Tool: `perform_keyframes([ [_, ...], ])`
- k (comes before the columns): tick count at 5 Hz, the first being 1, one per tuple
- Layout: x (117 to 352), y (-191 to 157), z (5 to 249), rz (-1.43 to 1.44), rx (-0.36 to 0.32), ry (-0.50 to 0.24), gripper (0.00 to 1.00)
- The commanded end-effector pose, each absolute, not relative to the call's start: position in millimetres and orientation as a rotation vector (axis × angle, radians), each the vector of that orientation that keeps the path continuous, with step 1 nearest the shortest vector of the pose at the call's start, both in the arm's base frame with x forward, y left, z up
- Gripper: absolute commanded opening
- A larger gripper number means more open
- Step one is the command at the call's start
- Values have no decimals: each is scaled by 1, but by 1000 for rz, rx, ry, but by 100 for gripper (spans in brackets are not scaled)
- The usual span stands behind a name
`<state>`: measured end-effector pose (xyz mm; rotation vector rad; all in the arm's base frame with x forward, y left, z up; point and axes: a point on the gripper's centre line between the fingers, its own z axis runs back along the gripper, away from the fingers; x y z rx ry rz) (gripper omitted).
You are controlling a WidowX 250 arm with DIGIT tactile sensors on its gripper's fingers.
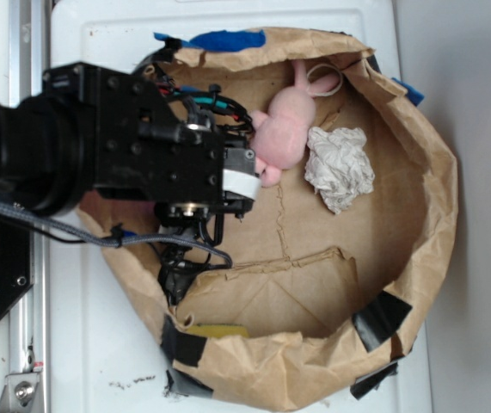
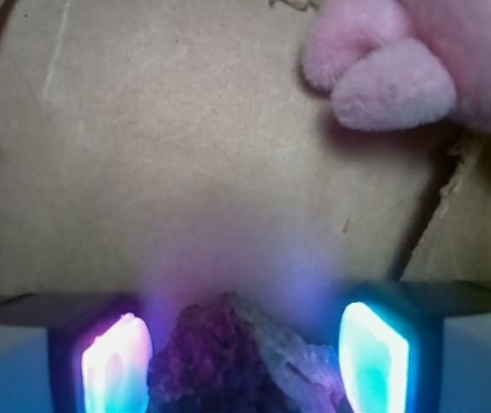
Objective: Grab the rock.
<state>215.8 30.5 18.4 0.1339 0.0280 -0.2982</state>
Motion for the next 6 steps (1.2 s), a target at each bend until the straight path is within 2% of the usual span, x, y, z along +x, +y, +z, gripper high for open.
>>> perform_keyframes([
  [1, 196, 19, 55, -281, 85, -47, 0],
  [2, 200, 20, 99, -205, 37, -55, 0],
  [3, 214, 17, 125, -191, 18, -80, 0],
  [6, 236, 16, 169, -162, -11, -159, 0],
])
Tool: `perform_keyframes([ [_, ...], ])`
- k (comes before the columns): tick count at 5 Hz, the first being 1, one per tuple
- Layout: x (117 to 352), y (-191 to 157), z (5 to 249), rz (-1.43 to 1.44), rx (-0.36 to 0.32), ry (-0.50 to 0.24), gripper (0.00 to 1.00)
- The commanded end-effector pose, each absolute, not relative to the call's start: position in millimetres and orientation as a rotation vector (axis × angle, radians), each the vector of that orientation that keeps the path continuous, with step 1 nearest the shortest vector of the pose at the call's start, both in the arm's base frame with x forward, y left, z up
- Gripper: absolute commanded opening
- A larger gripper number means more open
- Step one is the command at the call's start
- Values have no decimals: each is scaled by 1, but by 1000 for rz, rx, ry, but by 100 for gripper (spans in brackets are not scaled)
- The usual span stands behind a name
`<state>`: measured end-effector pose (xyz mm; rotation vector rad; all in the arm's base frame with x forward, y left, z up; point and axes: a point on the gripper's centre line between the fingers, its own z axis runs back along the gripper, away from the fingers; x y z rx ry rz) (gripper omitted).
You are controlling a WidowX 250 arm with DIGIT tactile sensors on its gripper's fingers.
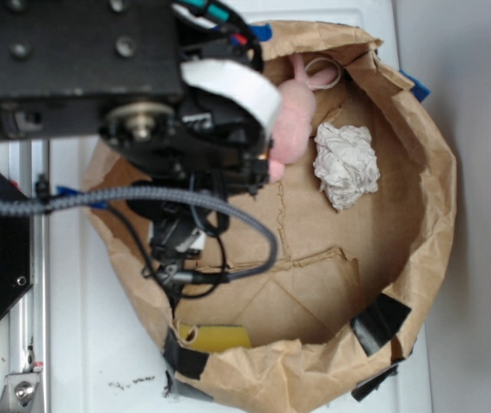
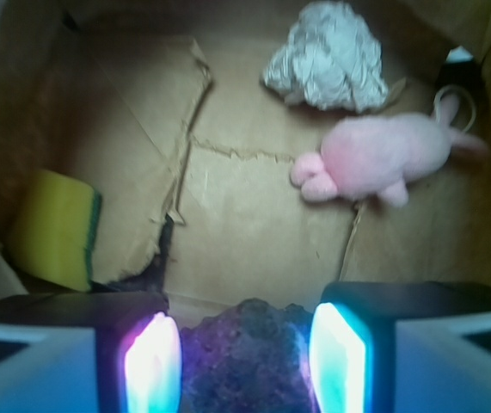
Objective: Grab the rock.
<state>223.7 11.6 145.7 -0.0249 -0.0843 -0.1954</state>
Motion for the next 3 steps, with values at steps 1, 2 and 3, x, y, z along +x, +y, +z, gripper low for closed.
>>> perform_keyframes([
  [1, 244, 16, 177, -148, -23, -168, 0],
  [2, 249, 17, 176, -145, -34, -173, 0],
  [3, 250, 15, 176, -166, -7, -161, 0],
])
